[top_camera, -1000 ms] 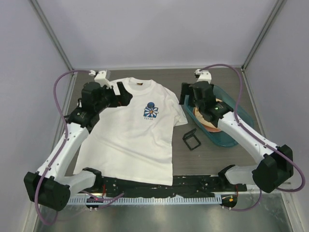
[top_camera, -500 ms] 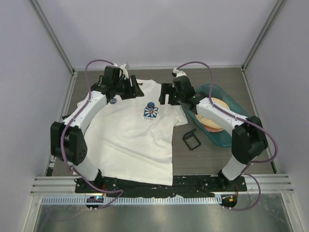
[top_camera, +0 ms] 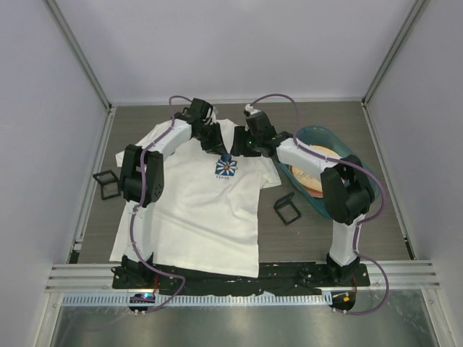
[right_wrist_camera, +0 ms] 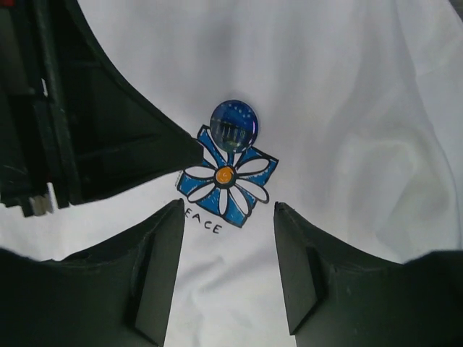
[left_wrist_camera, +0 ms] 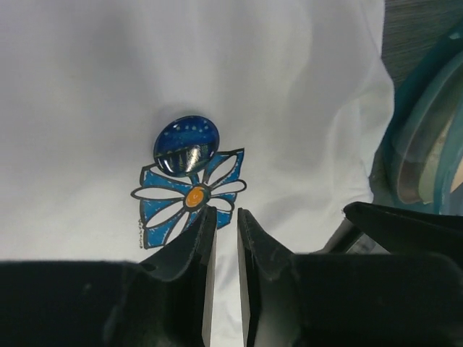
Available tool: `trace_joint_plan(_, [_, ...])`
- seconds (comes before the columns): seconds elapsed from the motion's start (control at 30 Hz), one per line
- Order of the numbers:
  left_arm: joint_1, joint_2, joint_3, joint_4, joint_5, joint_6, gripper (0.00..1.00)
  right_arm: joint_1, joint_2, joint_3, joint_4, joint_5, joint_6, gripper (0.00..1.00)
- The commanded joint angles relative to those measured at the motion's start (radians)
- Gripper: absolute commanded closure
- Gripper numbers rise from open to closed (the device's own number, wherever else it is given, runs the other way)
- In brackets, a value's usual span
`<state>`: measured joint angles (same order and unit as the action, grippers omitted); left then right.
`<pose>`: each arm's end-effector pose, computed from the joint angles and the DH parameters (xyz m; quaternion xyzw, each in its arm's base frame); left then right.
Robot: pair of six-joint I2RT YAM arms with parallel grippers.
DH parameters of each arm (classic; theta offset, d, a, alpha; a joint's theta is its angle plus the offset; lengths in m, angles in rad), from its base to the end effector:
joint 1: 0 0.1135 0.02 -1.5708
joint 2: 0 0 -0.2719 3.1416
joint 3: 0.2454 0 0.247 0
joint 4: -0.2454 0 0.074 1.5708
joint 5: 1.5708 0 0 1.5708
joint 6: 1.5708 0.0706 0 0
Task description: Remove the brooch from the garment
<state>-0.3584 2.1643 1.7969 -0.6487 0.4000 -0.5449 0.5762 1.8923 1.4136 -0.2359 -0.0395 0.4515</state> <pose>0.4496 -0.1978 0.1907 -0.0336 0.9436 -0.2890 0.1580 0.3804 0.2505 0.2196 -0.0649 0.9073 0.2197 0.3526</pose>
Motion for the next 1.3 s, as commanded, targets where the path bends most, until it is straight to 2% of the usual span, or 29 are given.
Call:
trace_joint_plan(0.0, [0.003,0.019,0.036,-0.026,-0.026,-0.006,0.81,-0.007,0.062,0.107,-0.002,-0.053,-0.025,0.42])
trace_joint_plan(0.17, [0.001,0.009,-0.047,0.026,-0.062,0.000,0.85,-0.027,0.142,0.151,-0.005,-0.140,-0.011,0.51])
trace_joint_plan(0.6, [0.001,0.074,0.012,0.004,-0.127,0.029,0.91,-0.064,0.228,0.140,0.119,-0.220,0.003,0.54])
trace_joint_plan(1.27, [0.009,0.085,0.036,0.001,-0.122,0.043,0.96,-0.068,0.332,0.188,0.168,-0.272,0.022,0.57])
